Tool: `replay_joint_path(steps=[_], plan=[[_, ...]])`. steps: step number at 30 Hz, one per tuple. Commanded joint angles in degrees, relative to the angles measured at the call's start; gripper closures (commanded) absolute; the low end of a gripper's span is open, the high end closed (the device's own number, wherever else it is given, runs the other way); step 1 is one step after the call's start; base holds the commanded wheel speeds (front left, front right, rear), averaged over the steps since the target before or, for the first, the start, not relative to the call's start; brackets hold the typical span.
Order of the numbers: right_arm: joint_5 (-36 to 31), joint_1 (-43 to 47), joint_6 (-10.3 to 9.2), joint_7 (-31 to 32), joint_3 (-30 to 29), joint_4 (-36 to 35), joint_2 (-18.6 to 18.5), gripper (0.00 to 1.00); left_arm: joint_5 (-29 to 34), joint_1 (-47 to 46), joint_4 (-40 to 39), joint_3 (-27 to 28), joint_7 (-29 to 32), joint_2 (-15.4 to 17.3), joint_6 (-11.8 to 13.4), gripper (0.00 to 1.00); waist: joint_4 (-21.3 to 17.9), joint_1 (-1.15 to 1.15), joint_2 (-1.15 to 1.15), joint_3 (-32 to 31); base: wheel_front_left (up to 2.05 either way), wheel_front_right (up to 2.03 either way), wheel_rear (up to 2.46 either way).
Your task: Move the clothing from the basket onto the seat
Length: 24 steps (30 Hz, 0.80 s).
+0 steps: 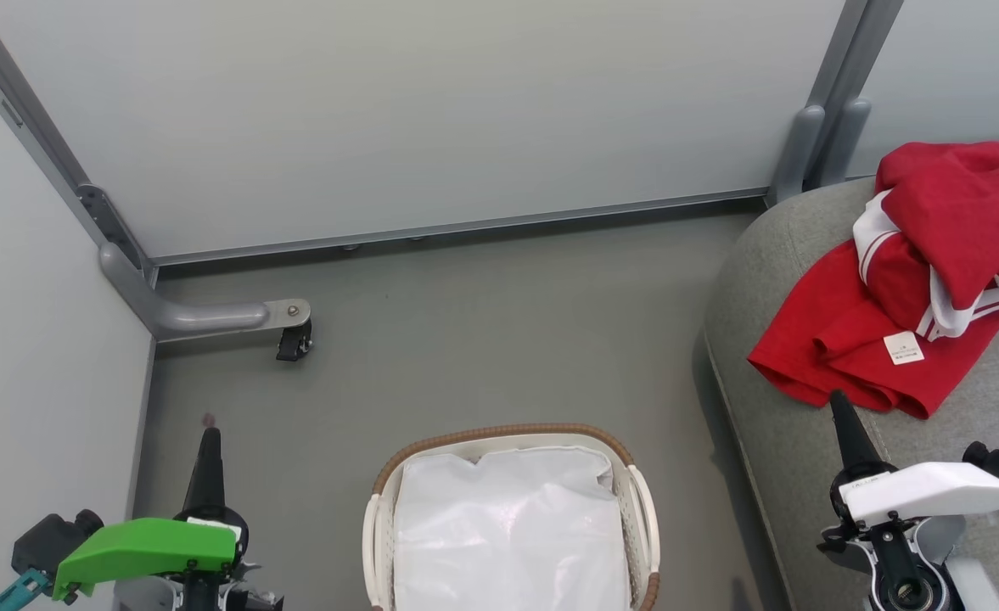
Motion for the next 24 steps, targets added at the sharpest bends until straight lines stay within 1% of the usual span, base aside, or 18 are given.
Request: replay_joint_path(steps=[1, 9, 24], plan=[[1.7, 0.1, -0.02, 0.4, -0.3, -0.8, -0.4, 1.00, -1.4, -1.4, -0.8, 0.4, 0.5, 0.5, -0.2, 1.00, 0.0, 0.00, 0.00, 0.0, 0.00, 0.00, 0.00], [7.0, 0.3, -0.03, 1.8, -0.6, -1.4, -0.5, 1.00, -5.8, -1.7, -1.2, 1.3, 1.8, 0.5, -0.3, 1.00, -0.2, 0.00, 0.00, -0.3, 0.00, 0.00, 0.00], [14.7, 0.6, -0.03, 3.7, -1.2, -2.2, -0.5, 1.00, -12.2, -2.0, -1.8, 2.5, 3.9, 0.4, -0.4, 1.00, -0.5, 0.00, 0.00, -0.8, 0.00, 0.00, 0.00]])
